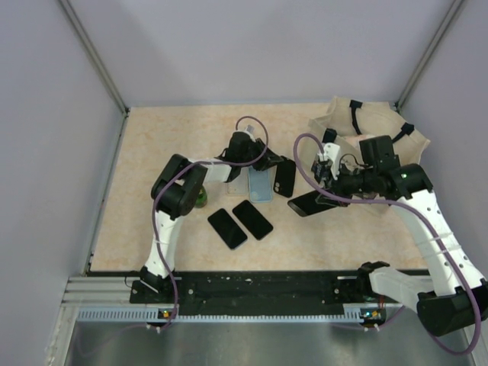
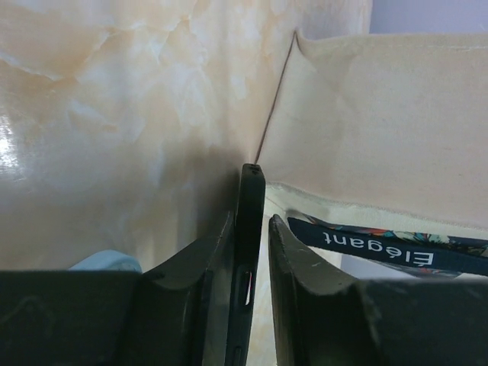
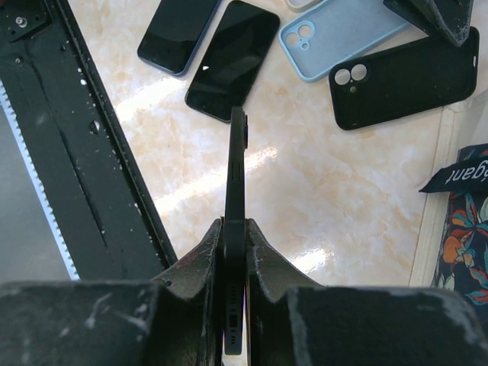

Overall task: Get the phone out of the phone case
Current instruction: Place the phone case at the center of the board.

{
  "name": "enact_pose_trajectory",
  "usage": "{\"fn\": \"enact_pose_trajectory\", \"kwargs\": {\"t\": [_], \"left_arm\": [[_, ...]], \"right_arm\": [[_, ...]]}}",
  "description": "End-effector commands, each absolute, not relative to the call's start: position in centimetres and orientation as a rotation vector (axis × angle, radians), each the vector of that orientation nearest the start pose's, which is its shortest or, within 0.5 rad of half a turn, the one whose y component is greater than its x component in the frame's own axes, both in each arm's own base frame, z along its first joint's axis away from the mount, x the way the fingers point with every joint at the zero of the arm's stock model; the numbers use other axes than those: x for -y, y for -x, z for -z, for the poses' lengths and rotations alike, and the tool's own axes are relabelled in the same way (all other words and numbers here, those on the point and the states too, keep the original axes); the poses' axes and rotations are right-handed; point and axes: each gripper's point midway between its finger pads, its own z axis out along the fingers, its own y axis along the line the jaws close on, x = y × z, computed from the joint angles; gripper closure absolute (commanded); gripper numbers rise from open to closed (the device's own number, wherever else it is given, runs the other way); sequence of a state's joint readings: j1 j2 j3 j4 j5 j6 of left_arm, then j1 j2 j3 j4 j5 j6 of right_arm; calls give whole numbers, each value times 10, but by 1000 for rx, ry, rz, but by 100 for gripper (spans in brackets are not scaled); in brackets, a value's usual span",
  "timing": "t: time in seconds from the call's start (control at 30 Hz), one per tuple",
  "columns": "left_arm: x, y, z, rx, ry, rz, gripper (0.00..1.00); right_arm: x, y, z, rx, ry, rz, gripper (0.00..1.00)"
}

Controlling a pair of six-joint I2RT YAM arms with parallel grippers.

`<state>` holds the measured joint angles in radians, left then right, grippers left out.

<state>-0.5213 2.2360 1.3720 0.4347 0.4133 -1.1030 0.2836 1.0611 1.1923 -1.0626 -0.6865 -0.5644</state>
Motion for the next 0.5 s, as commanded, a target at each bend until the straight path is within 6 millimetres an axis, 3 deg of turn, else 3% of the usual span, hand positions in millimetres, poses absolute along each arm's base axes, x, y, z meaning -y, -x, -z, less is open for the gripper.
{"fn": "enact_pose_trajectory", "kwargs": {"t": [0.0,0.2,0.47], "left_arm": [[391,-456,-84,-2173,294,1441,67],[379,-453,-93,-2172,251,1406,54],[368,-434,-92,-2215,245,1381,52]], "right_arm": [[-158,-195,-248,-1936,1201,-730,100],[-158,-195,-243,-1954,1222,-748,100],[-159,-202,-246,-1969,1254,-742,100]]}}
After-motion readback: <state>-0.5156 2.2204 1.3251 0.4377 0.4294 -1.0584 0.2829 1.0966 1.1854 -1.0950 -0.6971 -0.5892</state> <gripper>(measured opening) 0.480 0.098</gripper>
